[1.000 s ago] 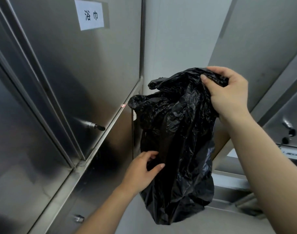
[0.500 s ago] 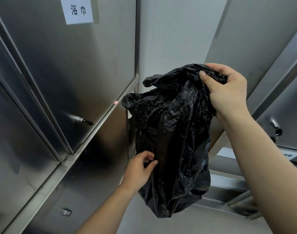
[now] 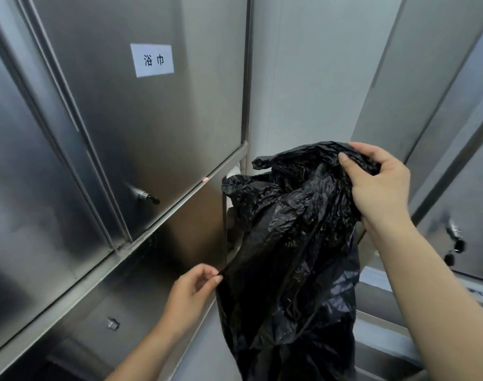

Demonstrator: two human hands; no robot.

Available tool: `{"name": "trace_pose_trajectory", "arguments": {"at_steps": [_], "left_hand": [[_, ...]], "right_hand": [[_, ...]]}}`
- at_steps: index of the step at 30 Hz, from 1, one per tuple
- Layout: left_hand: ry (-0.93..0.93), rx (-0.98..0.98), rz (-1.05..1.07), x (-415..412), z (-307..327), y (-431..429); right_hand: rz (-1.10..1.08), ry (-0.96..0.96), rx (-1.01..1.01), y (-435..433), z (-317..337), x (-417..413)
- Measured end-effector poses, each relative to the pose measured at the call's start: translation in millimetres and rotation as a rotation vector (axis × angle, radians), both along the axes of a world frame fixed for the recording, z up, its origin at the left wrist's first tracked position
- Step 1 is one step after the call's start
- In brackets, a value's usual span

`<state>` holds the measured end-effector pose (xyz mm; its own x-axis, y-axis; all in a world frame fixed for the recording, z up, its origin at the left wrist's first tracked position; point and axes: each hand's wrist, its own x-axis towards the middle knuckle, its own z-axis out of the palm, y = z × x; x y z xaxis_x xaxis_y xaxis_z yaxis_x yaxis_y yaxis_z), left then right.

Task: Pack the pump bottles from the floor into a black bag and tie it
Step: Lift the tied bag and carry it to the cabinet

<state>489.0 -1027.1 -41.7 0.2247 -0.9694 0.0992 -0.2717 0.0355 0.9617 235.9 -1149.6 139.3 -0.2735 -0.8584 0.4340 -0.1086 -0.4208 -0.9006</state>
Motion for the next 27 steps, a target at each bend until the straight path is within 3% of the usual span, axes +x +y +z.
{"name": "trace_pose_trajectory", "arguments": {"at_steps": [7,18,27], "left_hand": [[0.217,-0.006,0.190,-6,38,-1],[0.343,-0.177,0.295,2,126,-75],[0.375,-0.315,0.137,16,195,-180]], "right_hand": [[-0.024,0.029,0.008,-8,-8,-31],[-0.067,0.035,-0.065,-43,16,-35],[-0.137,0.063,-0.149,-99,49,-4]]}}
